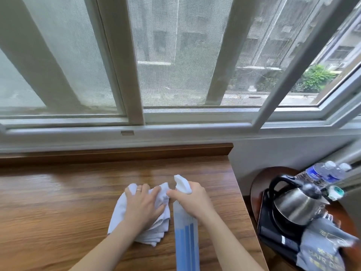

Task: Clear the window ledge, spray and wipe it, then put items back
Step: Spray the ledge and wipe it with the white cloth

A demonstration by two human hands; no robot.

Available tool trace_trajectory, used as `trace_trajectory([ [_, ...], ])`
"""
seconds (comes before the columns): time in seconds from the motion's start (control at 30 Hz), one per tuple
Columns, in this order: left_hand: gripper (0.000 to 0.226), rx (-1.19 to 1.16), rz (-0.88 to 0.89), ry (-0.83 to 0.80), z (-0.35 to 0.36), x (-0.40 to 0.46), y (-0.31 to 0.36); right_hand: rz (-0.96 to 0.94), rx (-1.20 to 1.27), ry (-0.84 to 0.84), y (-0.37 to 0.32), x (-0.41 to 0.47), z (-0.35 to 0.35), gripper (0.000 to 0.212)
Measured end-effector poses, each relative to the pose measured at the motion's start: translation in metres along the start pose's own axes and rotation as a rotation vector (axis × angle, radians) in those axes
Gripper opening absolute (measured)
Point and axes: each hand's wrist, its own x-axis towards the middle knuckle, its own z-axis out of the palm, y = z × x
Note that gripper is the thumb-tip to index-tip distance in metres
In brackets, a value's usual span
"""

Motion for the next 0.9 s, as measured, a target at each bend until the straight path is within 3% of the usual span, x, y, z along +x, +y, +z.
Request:
trace_trajectory([
  [0.27, 0.046, 0.006, 0.031, 0.011, 0.006, 0.041, -0.010, 0.000, 0.037, -0.014, 0.001, 0.003, -0.003, 0.050],
  [0.6, 0.049, 0.078, 0.071, -0.105, 0.013, 0.099, -0.023, 0.002, 0.032, 0.021, 0.005, 0.006, -0.008, 0.046],
  [0.9, 0.047, 0.004, 0.005, -0.156, 0.001, 0.071, -0.010, -0.002, 0.038, 0.022, 0.005, -0.001, -0.014, 0.035],
])
